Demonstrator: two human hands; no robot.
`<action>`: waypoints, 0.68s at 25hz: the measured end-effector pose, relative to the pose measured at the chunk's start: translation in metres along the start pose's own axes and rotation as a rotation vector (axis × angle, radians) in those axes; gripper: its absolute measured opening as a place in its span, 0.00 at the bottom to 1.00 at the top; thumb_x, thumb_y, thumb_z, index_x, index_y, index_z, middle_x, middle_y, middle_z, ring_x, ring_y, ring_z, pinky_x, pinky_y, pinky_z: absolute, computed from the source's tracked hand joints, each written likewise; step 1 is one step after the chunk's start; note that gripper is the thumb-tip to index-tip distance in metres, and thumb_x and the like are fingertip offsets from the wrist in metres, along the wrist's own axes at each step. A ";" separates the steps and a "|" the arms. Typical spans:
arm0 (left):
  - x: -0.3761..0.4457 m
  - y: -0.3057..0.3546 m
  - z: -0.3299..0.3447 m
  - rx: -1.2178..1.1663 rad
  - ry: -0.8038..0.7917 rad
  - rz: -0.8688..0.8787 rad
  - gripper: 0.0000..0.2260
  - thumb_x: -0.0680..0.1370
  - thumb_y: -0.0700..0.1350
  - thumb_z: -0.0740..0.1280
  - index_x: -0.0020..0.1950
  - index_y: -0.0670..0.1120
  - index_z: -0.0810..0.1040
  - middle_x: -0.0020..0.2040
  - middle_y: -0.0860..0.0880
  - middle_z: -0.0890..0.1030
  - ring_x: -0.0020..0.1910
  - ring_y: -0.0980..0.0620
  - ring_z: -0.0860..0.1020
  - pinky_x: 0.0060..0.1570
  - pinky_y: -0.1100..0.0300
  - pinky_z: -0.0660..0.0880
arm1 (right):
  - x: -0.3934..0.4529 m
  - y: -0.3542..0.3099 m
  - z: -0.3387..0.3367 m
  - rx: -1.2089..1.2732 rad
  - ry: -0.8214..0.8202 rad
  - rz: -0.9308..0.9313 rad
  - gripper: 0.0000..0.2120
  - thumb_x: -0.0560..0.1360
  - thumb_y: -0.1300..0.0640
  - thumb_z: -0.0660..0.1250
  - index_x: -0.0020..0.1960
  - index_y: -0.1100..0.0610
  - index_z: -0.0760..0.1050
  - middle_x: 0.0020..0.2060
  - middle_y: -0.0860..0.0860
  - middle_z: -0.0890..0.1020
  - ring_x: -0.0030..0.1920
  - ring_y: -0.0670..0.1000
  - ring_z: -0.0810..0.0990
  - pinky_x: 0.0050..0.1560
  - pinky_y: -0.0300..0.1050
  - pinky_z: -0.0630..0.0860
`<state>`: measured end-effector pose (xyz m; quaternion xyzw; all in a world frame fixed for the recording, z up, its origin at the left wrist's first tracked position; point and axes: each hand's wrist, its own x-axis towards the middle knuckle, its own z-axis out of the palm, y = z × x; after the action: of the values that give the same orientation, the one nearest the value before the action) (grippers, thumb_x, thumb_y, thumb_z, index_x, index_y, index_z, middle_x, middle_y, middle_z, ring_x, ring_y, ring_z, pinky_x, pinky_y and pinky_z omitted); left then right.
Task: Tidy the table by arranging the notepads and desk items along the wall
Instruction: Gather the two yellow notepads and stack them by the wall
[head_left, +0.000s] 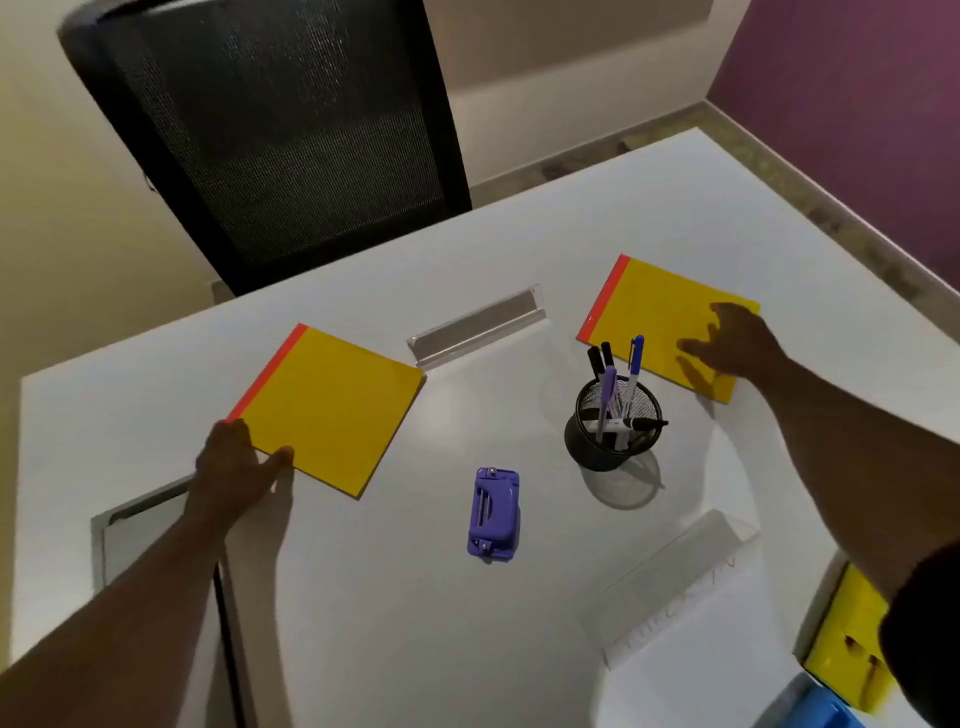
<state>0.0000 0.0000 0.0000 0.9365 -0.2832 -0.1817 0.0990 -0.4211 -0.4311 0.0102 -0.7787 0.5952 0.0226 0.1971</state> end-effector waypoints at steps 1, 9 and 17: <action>0.010 -0.005 -0.001 -0.024 0.002 -0.002 0.29 0.71 0.58 0.71 0.56 0.34 0.71 0.56 0.34 0.74 0.60 0.34 0.72 0.57 0.40 0.70 | 0.012 0.001 -0.001 -0.016 -0.020 -0.009 0.41 0.71 0.46 0.73 0.74 0.65 0.59 0.72 0.63 0.66 0.72 0.62 0.64 0.70 0.56 0.61; 0.040 -0.008 -0.015 0.106 -0.057 -0.100 0.51 0.60 0.66 0.75 0.72 0.37 0.64 0.65 0.31 0.70 0.68 0.32 0.66 0.63 0.38 0.67 | 0.071 0.025 -0.013 -0.236 -0.199 -0.003 0.67 0.34 0.16 0.61 0.60 0.62 0.67 0.51 0.61 0.75 0.53 0.62 0.75 0.49 0.52 0.72; 0.019 -0.005 -0.018 -0.578 0.048 -0.251 0.29 0.70 0.43 0.76 0.67 0.42 0.68 0.63 0.35 0.74 0.60 0.34 0.75 0.55 0.41 0.76 | 0.017 0.032 -0.035 -0.162 -0.238 0.190 0.56 0.51 0.24 0.67 0.60 0.70 0.72 0.55 0.68 0.77 0.56 0.67 0.76 0.54 0.56 0.70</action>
<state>0.0240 -0.0051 0.0099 0.9012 -0.0999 -0.2433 0.3445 -0.4530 -0.4656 0.0288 -0.7241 0.6348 0.1814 0.1997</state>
